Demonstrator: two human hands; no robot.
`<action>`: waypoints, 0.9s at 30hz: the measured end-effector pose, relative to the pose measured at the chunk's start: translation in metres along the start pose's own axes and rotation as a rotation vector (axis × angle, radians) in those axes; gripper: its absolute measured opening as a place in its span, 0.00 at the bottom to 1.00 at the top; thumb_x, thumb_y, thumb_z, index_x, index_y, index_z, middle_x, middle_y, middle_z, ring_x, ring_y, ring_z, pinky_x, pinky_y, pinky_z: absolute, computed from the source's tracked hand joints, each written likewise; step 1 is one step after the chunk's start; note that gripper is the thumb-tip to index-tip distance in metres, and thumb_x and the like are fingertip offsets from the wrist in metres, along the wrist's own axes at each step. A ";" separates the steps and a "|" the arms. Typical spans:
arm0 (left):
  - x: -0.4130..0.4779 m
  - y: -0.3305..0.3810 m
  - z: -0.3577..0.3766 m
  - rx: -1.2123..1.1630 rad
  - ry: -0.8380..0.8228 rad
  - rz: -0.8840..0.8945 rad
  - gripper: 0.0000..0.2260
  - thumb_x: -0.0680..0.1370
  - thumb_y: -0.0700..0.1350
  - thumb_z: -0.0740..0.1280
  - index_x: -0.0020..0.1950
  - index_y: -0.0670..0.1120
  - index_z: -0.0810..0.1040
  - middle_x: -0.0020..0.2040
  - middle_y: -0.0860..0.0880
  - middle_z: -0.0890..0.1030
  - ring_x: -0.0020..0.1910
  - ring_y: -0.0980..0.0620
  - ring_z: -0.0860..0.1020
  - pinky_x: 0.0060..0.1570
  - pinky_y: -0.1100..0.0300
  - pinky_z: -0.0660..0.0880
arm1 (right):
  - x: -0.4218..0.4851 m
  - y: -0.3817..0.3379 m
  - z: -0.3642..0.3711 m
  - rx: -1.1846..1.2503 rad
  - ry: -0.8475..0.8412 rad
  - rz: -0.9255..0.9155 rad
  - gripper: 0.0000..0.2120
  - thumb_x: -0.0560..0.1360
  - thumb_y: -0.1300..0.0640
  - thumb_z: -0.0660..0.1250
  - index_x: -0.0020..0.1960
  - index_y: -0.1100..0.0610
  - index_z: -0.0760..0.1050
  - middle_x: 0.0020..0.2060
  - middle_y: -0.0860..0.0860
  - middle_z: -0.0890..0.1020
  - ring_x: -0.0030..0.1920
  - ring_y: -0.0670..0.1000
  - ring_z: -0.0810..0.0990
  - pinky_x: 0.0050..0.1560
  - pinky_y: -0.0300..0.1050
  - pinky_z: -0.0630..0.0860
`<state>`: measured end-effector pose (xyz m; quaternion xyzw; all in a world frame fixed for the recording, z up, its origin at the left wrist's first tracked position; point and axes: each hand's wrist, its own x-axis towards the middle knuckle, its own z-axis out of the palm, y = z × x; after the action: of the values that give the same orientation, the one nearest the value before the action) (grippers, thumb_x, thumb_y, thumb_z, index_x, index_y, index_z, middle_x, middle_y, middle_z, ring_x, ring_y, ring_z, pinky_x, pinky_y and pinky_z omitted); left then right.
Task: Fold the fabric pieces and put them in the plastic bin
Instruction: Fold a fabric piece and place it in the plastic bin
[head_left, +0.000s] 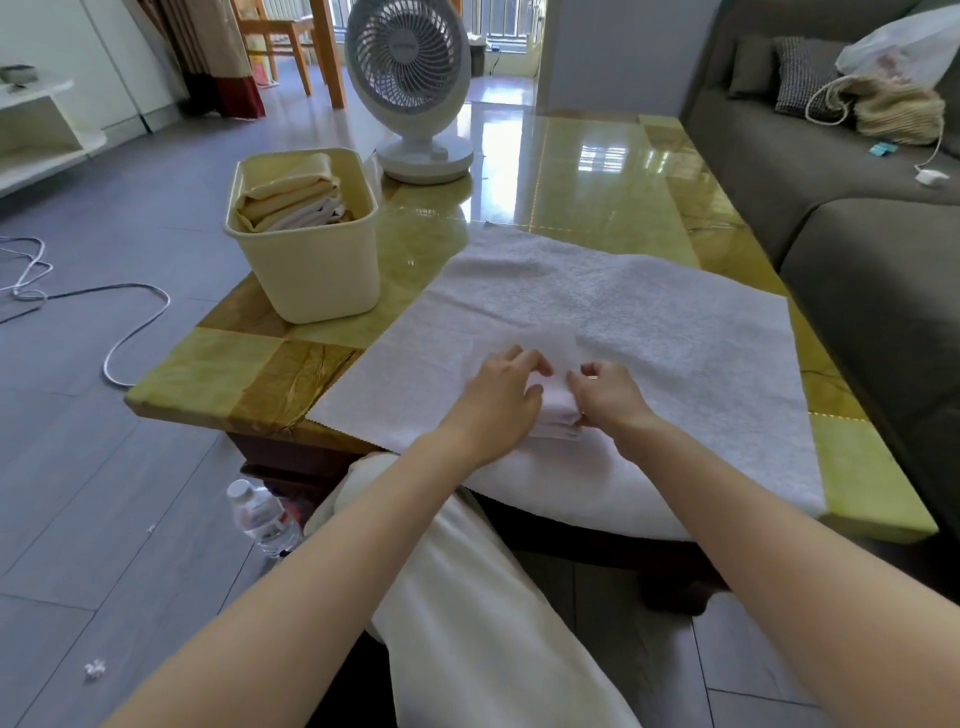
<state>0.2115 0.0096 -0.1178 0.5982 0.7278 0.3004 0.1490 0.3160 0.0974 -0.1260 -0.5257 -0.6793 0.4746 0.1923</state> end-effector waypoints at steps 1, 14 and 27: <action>0.002 -0.004 -0.003 0.066 -0.002 -0.021 0.14 0.78 0.39 0.59 0.63 0.44 0.73 0.64 0.46 0.72 0.64 0.46 0.68 0.64 0.52 0.66 | 0.002 0.000 0.001 -0.016 0.003 0.005 0.09 0.80 0.58 0.58 0.45 0.61 0.74 0.39 0.57 0.77 0.42 0.57 0.77 0.53 0.58 0.77; 0.008 -0.031 -0.003 0.389 -0.189 -0.173 0.22 0.80 0.51 0.56 0.74 0.51 0.62 0.75 0.50 0.59 0.70 0.45 0.61 0.66 0.48 0.60 | 0.007 0.005 0.001 -0.232 0.001 0.070 0.20 0.79 0.51 0.59 0.64 0.65 0.64 0.56 0.60 0.77 0.52 0.59 0.79 0.48 0.48 0.76; 0.011 -0.036 -0.005 0.427 -0.216 -0.156 0.24 0.80 0.54 0.55 0.75 0.52 0.57 0.77 0.50 0.54 0.72 0.46 0.57 0.67 0.48 0.57 | 0.006 0.004 0.000 -0.339 -0.031 0.096 0.20 0.78 0.51 0.60 0.62 0.66 0.69 0.56 0.60 0.77 0.53 0.58 0.77 0.45 0.44 0.69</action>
<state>0.1782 0.0149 -0.1344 0.5868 0.7986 0.0615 0.1190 0.3158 0.1027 -0.1311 -0.5751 -0.7265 0.3699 0.0679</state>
